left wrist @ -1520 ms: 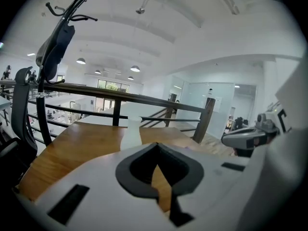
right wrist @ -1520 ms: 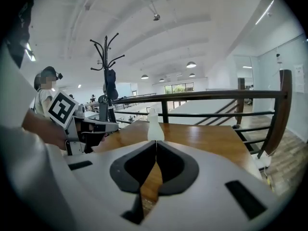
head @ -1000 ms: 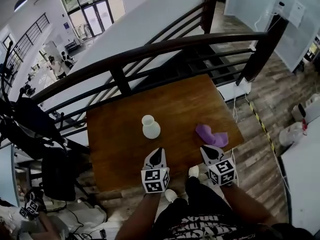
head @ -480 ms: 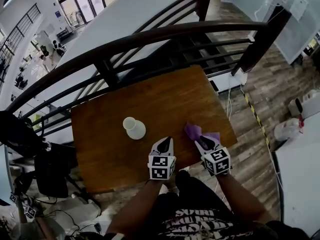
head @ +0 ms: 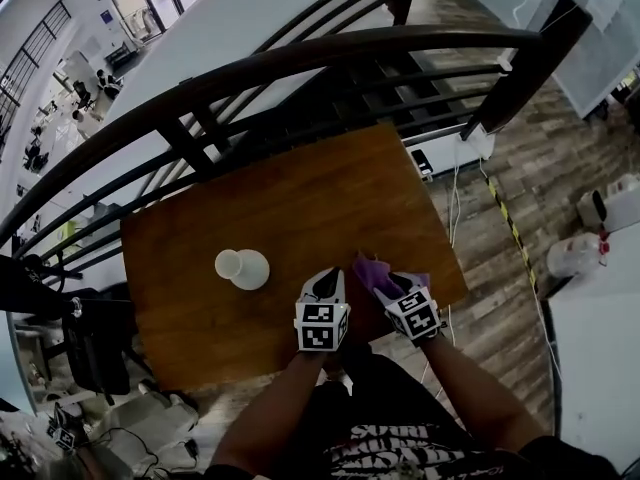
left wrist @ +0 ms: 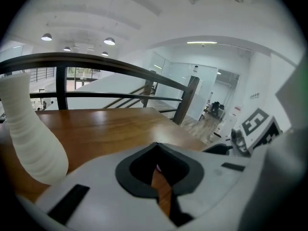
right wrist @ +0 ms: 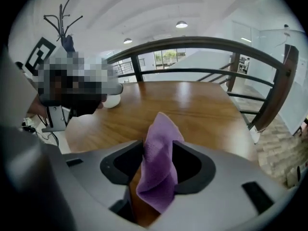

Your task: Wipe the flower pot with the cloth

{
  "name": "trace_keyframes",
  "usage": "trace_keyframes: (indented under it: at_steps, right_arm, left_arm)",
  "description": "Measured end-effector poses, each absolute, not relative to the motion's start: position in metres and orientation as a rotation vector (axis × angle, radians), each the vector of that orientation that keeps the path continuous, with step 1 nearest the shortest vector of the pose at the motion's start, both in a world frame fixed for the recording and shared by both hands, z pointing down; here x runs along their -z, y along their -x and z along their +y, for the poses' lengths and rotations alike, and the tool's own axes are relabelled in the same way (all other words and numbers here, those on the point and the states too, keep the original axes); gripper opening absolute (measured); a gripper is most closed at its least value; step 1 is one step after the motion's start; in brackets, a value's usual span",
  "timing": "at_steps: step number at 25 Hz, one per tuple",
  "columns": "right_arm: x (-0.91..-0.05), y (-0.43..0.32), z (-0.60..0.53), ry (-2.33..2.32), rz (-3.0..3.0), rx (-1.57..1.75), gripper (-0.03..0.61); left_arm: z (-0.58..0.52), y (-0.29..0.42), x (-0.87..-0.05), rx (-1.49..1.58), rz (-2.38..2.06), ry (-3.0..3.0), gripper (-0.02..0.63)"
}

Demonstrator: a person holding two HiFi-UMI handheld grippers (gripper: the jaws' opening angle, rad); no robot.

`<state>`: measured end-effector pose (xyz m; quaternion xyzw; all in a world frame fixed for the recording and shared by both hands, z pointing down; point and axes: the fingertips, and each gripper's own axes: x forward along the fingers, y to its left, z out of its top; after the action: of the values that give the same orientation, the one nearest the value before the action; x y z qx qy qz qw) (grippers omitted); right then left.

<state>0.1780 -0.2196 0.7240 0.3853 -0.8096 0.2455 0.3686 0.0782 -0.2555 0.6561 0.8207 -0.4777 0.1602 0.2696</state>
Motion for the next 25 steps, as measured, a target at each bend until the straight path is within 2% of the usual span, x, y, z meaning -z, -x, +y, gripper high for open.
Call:
trace_keyframes:
  at_steps: [7,13,18,25]
  right_arm:
    - [-0.765,-0.183,-0.223,-0.875,-1.996,-0.489,0.175]
    - [-0.766,-0.189,-0.231,-0.879,-1.998,-0.498,0.094]
    - [-0.737,-0.179,-0.247,-0.919,-2.075,-0.552,0.077]
    - [-0.665,-0.118,-0.292,-0.950,-2.238,-0.506,0.077]
  left_arm:
    - [-0.267,-0.092,-0.681,-0.480,-1.286,-2.164,-0.002]
    - [-0.273,-0.095,-0.689,-0.477,-1.301,-2.138,-0.002]
    - [-0.283,-0.075,-0.666,-0.426,-1.363,-2.130,-0.002]
    - [-0.284,-0.023,-0.618,-0.320,-1.479,-2.114,-0.002]
